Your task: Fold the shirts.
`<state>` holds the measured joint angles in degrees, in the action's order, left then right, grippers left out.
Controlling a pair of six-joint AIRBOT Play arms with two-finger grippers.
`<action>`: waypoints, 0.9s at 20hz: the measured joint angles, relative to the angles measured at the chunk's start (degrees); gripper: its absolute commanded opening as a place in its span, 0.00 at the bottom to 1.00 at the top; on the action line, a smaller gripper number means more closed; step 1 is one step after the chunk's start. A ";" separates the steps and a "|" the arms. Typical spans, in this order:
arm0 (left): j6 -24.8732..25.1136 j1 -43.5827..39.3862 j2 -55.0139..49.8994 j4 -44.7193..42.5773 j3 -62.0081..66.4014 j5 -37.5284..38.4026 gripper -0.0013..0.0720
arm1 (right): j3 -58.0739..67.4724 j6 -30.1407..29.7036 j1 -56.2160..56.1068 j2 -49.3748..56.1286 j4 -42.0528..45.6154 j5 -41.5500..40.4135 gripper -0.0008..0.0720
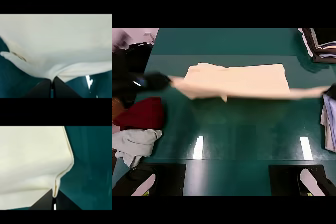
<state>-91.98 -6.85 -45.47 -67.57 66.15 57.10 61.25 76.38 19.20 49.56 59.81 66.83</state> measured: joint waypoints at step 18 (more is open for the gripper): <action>-0.66 0.00 -1.73 -6.78 49.79 4.42 0.05 | 52.94 1.29 -4.15 1.27 15.80 5.20 0.03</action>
<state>-92.64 -6.85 -47.20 -74.35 115.94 61.52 114.19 77.67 15.05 50.83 75.61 72.03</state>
